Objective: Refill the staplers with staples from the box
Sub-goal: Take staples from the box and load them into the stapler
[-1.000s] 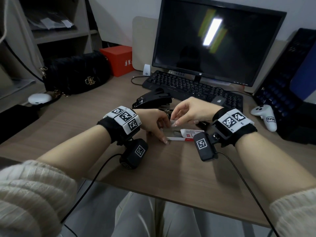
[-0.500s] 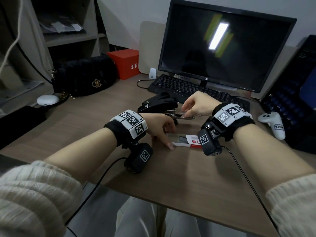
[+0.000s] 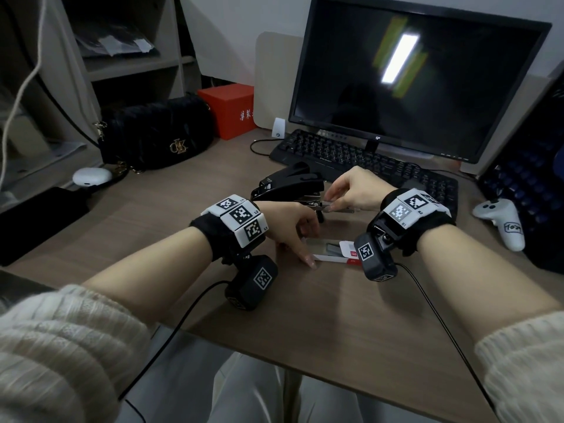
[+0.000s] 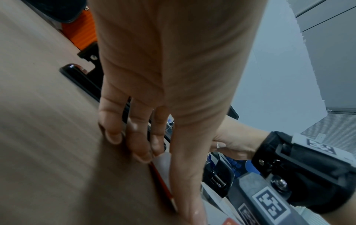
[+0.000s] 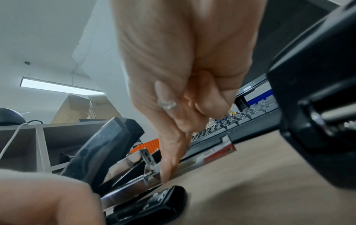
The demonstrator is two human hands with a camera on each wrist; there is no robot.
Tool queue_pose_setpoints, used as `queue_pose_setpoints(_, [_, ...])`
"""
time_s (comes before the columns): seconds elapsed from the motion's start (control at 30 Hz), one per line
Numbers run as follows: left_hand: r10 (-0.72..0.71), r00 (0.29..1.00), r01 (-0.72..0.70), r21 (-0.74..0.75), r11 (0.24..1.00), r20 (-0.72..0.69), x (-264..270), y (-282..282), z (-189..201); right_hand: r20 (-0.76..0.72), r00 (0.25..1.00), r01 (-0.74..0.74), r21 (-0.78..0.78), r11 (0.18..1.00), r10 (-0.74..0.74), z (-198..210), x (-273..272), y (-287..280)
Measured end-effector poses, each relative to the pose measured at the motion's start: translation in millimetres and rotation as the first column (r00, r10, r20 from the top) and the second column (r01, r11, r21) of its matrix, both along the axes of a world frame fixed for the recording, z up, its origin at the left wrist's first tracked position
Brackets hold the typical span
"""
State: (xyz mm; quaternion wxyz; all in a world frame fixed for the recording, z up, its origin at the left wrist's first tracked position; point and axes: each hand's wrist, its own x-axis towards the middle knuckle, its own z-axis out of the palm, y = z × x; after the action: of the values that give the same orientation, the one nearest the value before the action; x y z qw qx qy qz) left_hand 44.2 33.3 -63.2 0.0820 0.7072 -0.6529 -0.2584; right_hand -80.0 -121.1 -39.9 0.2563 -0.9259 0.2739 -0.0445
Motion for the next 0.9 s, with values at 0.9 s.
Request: queue_pose_setpoints(0.9, [-0.002, 1.0, 0.003, 0.02, 1.0, -0.03, 2.2, -1.2, 0.1, -0.015, 1.0, -0.019, -0.028, 0.999, 0.018, -0.5, -0.7, -3.9])
